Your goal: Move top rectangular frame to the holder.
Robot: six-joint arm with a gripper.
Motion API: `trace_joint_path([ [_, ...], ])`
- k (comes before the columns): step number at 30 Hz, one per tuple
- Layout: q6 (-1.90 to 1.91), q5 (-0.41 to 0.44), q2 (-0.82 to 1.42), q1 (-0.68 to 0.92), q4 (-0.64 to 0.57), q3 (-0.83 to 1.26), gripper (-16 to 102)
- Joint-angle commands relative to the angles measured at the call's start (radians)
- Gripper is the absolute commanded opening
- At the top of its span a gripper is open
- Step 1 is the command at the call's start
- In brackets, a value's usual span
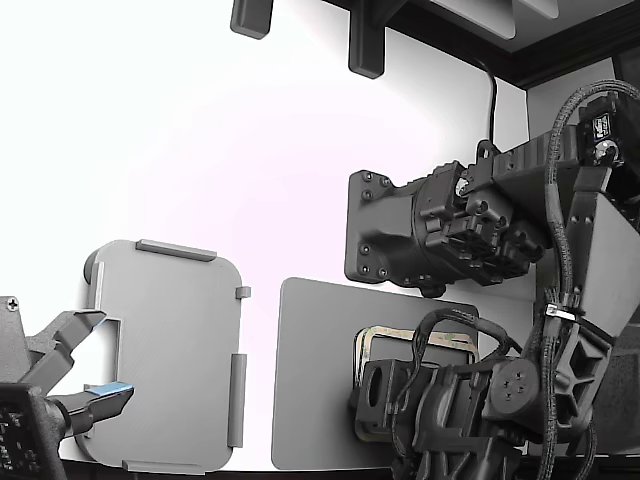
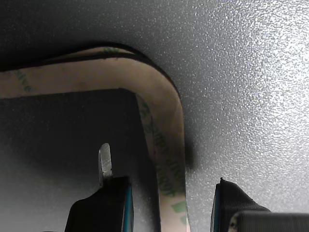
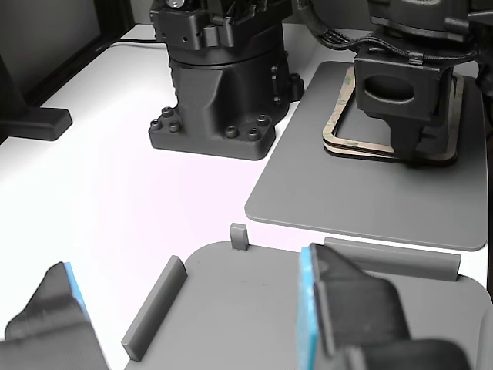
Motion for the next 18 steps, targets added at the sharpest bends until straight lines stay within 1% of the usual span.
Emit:
trace_joint_path([
  [1, 0.000, 0.006, 0.017, -0.017, -0.014, -0.012, 65],
  [18, 0.006, 0.009, 0.017, -0.018, -0.031, 0.000, 48],
])
